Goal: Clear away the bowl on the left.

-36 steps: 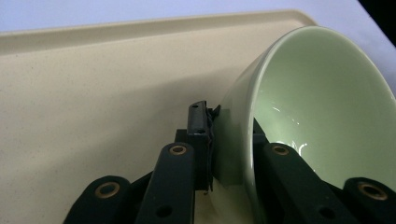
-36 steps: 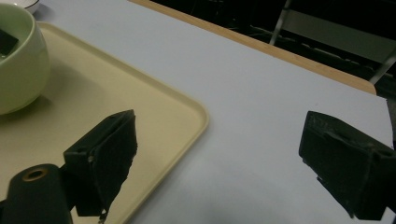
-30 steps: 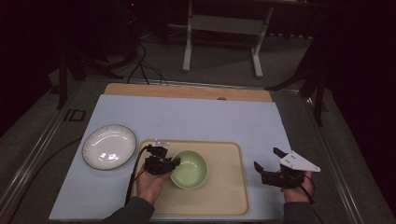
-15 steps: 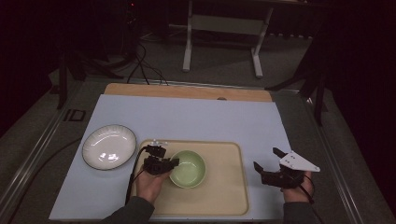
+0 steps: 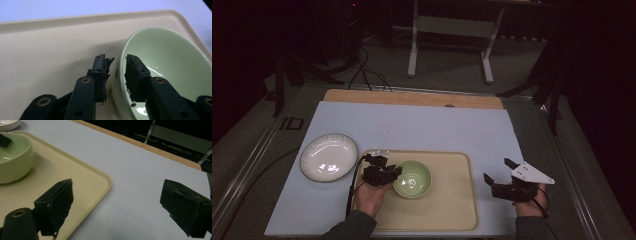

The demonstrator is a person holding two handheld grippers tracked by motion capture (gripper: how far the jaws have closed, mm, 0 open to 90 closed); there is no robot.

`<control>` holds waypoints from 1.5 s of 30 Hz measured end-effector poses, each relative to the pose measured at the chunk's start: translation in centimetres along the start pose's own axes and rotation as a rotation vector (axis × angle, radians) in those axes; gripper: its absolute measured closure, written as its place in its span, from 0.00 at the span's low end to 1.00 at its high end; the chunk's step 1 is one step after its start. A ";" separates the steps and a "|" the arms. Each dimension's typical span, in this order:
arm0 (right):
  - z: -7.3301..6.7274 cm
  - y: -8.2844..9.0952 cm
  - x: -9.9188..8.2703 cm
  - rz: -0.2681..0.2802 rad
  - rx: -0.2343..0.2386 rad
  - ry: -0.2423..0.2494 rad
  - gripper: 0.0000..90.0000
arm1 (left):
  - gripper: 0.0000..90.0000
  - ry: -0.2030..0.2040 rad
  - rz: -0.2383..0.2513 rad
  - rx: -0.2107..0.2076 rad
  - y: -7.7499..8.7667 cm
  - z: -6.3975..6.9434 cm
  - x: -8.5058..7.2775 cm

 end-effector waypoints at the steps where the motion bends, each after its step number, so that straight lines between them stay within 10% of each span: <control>1: 0.0 0.0 0.0 0.001 0.000 0.001 0.12 | 0.77 -0.011 0.000 0.003 0.2 0.0 0.1; 17: 0.0 0.0 0.0 0.002 -0.001 -0.001 0.12 | 0.63 -0.126 0.098 0.065 3.9 0.1 1.6; 45: 0.2 0.2 0.0 0.011 -0.007 -0.010 0.12 | 0.54 -0.094 0.288 0.281 11.0 -6.9 2.4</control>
Point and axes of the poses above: each handheld gripper's, and its own axes: y roughly backward along the jaws, x roughly out of its top, z roughly to its right, the point moved 2 cm from there along -y, roughly forward along the jaws, and after that the axes turned 1 degree about y, right-handed, at the moved point
